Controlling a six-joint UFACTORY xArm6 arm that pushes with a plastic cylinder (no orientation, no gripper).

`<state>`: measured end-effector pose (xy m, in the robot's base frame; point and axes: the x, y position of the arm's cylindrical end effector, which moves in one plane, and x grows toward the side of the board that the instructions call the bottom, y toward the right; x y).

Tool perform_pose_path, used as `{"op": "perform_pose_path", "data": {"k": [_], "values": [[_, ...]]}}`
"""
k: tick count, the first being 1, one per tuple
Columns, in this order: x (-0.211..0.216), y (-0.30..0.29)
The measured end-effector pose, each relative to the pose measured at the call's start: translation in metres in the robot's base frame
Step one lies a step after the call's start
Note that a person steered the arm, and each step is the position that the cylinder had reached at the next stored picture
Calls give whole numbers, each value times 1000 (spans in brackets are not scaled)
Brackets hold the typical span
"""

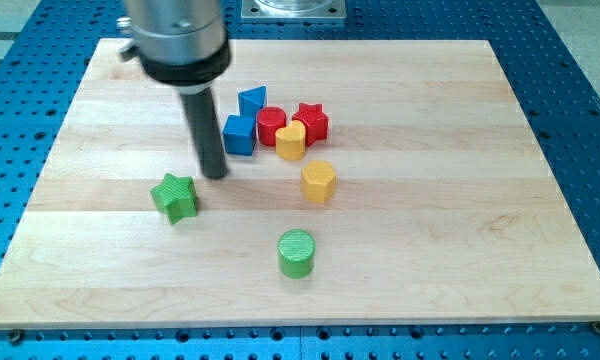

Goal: Place the blue triangle left to the red circle

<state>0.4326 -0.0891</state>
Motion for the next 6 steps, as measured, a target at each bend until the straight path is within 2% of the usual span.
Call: {"op": "perform_pose_path", "data": {"k": [1,2,3,4,5,6], "values": [[-58,-42],[-139,-30],[-146,53],[-103,16],[-16,-33],[-52,-51]]}}
